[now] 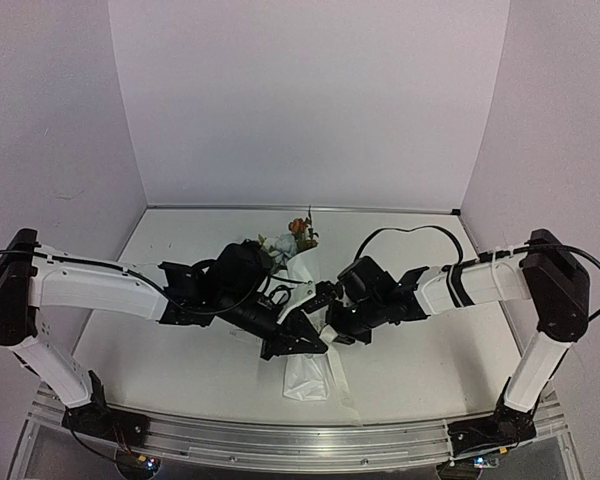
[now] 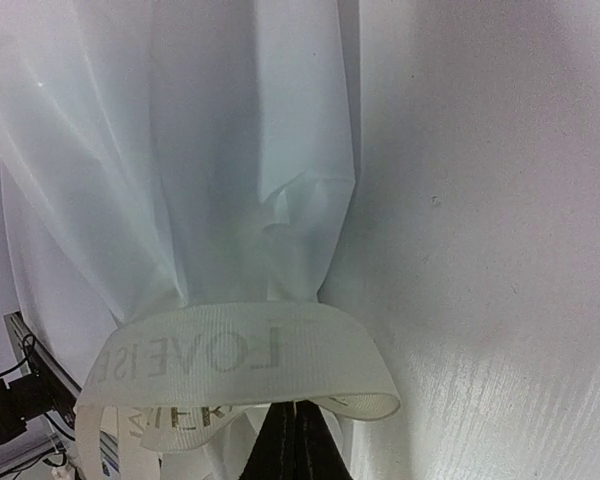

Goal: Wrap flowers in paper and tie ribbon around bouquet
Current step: Cross the half-tied ribbon at the center of the board.

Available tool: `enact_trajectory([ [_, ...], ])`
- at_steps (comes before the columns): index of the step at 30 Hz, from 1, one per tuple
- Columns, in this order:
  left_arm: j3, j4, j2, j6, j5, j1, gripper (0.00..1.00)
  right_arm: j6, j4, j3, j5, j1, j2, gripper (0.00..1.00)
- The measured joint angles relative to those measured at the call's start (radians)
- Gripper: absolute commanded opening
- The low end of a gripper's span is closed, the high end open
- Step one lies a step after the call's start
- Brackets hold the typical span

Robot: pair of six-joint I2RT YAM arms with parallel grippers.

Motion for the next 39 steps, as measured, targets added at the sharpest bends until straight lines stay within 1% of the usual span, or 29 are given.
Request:
enact_trajectory([
  [3, 0.022, -0.006, 0.022, 0.018, 0.017, -0.002, 0.01, 0.0, 0.002, 0.0, -0.001, -0.001, 0.0, 0.0],
  [8, 0.1, -0.044, 0.101, 0.054, 0.047, -0.029, 0.02, -0.003, 0.018, 0.0, -0.01, -0.011, 0.0, 0.0],
  [12, 0.137, -0.08, 0.163, 0.072, 0.05, -0.053, 0.06, -0.011, 0.047, 0.0, -0.028, -0.023, 0.004, 0.0],
  [16, 0.158, -0.118, 0.205, 0.076, 0.037, -0.064, 0.23, -0.027, 0.075, 0.0, -0.062, -0.031, 0.018, 0.0],
  [18, 0.167, -0.135, 0.211, 0.073, 0.012, -0.065, 0.36, -0.035, 0.077, 0.0, -0.074, -0.033, 0.023, 0.0],
  [20, 0.174, -0.137, 0.211, 0.05, -0.023, -0.065, 0.46, -0.043, 0.078, 0.0, -0.084, -0.034, 0.025, 0.0],
  [22, 0.175, -0.126, 0.207, 0.033, -0.059, -0.065, 0.49, -0.049, 0.08, 0.0, -0.093, -0.034, 0.025, 0.0],
  [24, 0.164, -0.111, 0.19, 0.002, -0.105, -0.062, 0.47, -0.053, 0.082, 0.0, -0.098, -0.034, 0.025, 0.0],
  [25, 0.149, -0.099, 0.167, -0.02, -0.132, -0.057, 0.43, -0.054, 0.083, 0.0, -0.1, -0.034, 0.025, 0.0],
  [27, 0.117, -0.076, 0.113, -0.063, -0.177, -0.042, 0.38, -0.057, 0.084, 0.0, -0.102, -0.034, 0.025, 0.0],
  [29, 0.087, -0.057, 0.056, -0.105, -0.219, -0.01, 0.37, -0.058, 0.083, 0.0, -0.102, -0.034, 0.025, 0.0],
  [33, 0.017, -0.028, -0.047, -0.197, -0.309, 0.095, 0.36, -0.061, 0.086, 0.0, -0.102, -0.034, 0.025, 0.0],
  [36, 0.007, -0.044, -0.045, -0.228, -0.343, 0.158, 0.35, -0.061, 0.103, 0.0, -0.102, -0.034, 0.025, 0.0],
  [39, 0.01, -0.074, -0.002, -0.242, -0.354, 0.17, 0.36, -0.061, 0.115, 0.0, -0.103, -0.034, 0.025, 0.0],
])
